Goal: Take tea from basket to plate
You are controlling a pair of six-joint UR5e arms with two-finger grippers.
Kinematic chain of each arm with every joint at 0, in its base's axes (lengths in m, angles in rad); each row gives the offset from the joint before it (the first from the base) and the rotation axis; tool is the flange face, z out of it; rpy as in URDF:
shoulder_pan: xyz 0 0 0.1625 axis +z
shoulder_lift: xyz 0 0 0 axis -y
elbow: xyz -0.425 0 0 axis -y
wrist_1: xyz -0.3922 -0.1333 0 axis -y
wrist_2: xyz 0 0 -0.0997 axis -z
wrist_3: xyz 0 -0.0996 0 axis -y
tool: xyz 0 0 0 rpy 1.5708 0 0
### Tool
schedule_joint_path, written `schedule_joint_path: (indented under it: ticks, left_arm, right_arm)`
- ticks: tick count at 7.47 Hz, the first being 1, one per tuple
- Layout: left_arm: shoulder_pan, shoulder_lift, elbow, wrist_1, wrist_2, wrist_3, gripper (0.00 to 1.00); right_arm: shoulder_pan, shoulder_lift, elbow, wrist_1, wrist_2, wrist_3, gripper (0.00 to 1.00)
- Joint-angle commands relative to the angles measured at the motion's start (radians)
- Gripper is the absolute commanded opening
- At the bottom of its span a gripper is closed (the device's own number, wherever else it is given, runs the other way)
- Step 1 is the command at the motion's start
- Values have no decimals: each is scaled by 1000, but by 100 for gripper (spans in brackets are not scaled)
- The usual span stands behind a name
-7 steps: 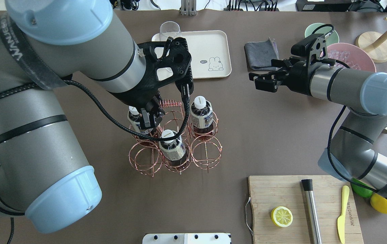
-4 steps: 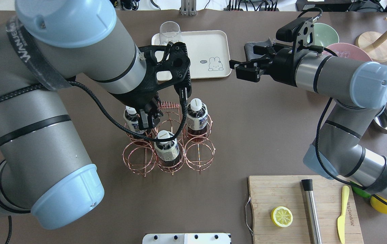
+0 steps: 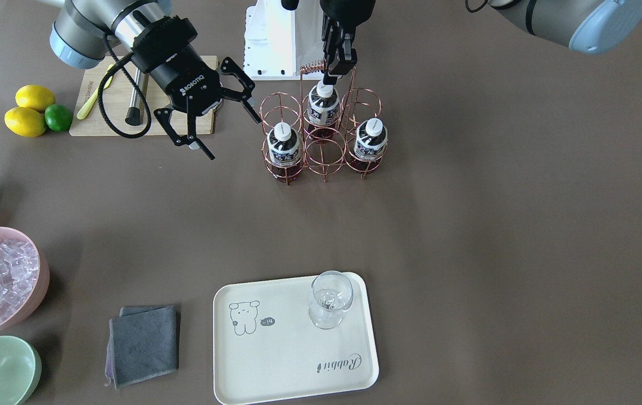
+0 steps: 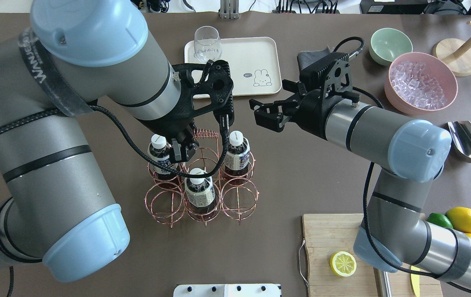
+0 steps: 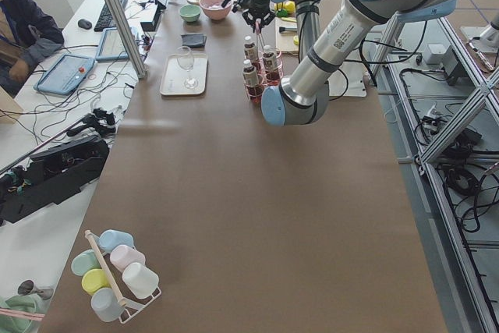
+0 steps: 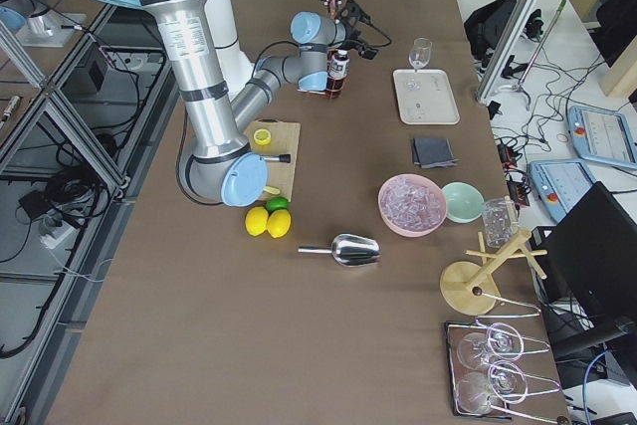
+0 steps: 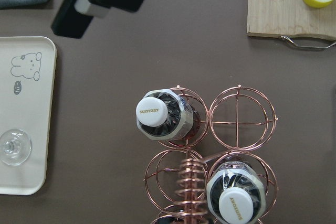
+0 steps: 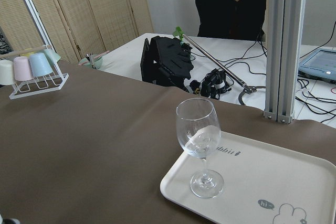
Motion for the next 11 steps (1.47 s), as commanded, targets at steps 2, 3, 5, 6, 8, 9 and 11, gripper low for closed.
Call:
schedule_joint_path:
  ticks: [2, 3, 5, 6, 8, 9, 11]
  left_arm:
    - [3, 2, -1, 0, 0, 0, 0]
    - [3, 2, -1, 0, 0, -1, 0]
    - [3, 11, -6, 0, 0, -1, 0]
    - [3, 10, -6, 0, 0, -1, 0]
    - [3, 11, -6, 0, -2, -1, 0]
    - [2, 10, -7, 0, -2, -3, 0]
    - [0, 7, -7, 0, 1, -3, 0]
  right_arm:
    - [-104, 7, -3, -32, -97, 0, 100]
    - [-123, 13, 0, -57, -120, 2, 100]
    - [-146, 25, 3, -72, -121, 3, 100]
    - [-159, 28, 3, -84, -133, 3, 100]
    - [-186, 33, 0, -101, -158, 3, 100]
    - [-188, 37, 1, -123, -158, 2, 100]
    - [-214, 51, -3, -134, -192, 2, 100]
